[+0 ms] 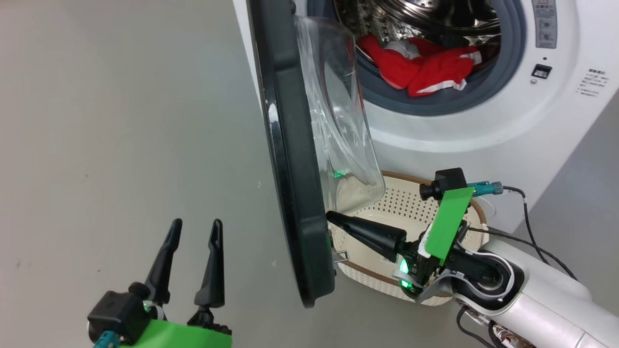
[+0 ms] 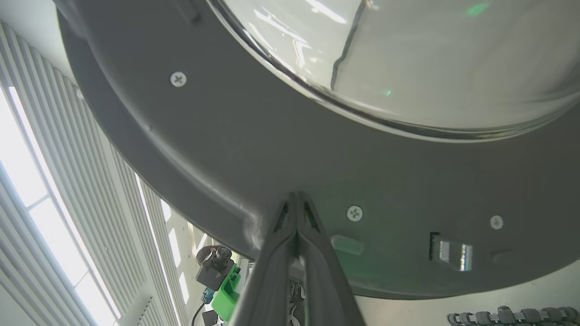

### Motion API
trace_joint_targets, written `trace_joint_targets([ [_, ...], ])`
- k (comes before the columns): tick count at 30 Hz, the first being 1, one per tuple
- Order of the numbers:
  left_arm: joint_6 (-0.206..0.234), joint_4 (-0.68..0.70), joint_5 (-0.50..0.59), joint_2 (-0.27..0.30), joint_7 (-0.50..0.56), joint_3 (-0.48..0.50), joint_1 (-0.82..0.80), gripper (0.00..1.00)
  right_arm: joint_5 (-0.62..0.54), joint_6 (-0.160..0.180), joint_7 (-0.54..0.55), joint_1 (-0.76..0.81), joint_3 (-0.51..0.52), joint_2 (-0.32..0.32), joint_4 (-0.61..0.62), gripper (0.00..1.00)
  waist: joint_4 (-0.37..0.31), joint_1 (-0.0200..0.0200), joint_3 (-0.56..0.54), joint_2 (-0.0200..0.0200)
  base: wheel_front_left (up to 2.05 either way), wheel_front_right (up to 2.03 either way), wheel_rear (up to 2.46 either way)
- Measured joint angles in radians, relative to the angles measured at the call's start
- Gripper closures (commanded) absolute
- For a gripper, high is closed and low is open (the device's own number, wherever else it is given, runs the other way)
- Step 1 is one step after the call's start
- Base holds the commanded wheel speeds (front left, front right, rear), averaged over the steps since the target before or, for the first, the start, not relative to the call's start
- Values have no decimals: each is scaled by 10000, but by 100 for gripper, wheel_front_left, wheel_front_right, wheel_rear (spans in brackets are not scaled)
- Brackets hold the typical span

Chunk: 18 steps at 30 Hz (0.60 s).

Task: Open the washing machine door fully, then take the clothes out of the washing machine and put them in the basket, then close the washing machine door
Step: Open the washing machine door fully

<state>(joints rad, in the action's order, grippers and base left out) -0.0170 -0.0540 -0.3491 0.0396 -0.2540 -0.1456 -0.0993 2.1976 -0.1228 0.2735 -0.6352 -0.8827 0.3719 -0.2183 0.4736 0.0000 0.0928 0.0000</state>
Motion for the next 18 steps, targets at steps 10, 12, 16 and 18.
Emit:
trace_joint_targets([
  [10,4,4,-90,0,0,-113,30,0,803,0,-965,-616,-1254,606,704,100,426,0,-4,0,0,0,0],
  [12,6,15,-140,0,0,-119,30,0,959,0,-1095,-723,-1425,692,817,100,452,0,31,0,0,0,0],
  [16,90,33,-151,0,0,-128,31,0,1175,-2,-1358,-966,-1779,848,951,100,453,0,89,0,0,0,0],
  [18,90,35,-192,0,0,-128,31,0,1172,-2,-1544,-1125,-2017,926,947,100,429,0,100,0,0,0,0],
])
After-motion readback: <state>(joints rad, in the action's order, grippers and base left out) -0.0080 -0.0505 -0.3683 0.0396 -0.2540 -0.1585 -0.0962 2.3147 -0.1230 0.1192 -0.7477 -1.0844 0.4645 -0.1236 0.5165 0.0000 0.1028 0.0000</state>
